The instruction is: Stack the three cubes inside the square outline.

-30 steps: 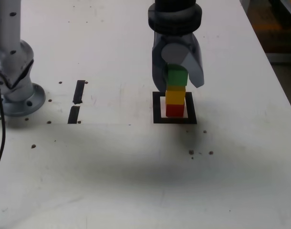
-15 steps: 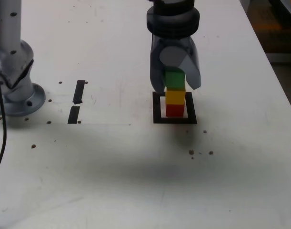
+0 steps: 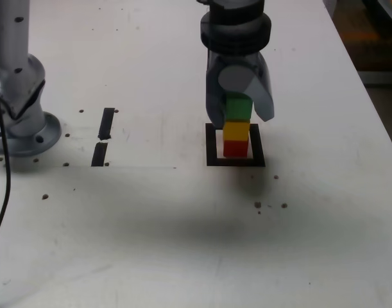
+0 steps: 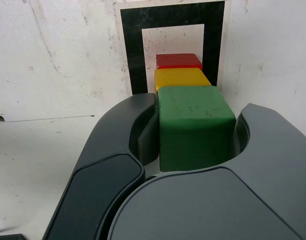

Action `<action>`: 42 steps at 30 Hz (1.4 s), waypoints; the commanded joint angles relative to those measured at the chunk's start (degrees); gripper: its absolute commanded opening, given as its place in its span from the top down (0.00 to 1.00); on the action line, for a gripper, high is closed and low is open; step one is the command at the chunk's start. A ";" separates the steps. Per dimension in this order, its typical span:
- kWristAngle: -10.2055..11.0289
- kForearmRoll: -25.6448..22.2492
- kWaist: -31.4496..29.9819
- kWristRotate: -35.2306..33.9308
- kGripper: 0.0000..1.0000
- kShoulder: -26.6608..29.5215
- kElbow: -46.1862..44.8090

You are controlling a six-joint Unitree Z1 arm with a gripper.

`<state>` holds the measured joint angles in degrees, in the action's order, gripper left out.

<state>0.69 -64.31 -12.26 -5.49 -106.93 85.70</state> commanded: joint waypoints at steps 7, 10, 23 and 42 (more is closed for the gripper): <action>0.04 0.15 0.14 0.19 0.24 -0.05 -0.23; 0.08 -0.07 0.14 0.13 0.16 0.19 -0.44; 8.22 -10.33 0.14 -3.64 0.06 8.14 0.58; 4.16 -6.03 1.80 -10.75 0.02 22.41 -26.10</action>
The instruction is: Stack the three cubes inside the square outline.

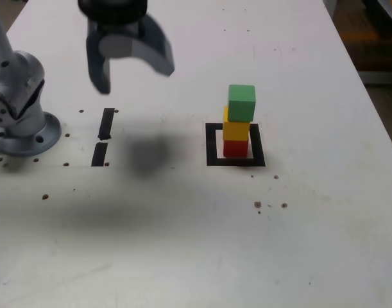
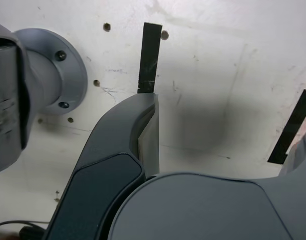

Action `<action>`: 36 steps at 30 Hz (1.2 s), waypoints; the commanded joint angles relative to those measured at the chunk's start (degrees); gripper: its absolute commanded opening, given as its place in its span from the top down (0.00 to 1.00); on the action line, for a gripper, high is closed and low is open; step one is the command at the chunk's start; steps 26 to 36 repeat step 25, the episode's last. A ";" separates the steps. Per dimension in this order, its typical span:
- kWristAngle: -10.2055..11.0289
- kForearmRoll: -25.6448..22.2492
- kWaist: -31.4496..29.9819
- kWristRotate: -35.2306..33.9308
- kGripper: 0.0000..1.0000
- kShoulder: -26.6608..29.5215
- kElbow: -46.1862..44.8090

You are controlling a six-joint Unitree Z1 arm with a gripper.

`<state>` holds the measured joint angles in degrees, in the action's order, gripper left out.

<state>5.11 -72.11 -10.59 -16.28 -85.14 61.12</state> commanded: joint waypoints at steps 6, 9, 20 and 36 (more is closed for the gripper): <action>-1.09 13.81 0.14 1.03 0.01 0.66 -10.86; -1.33 18.89 0.14 1.37 0.00 0.38 -15.14; -2.17 26.14 0.14 1.51 0.01 -0.17 -22.58; -2.17 26.92 0.14 1.51 0.01 -0.69 -21.91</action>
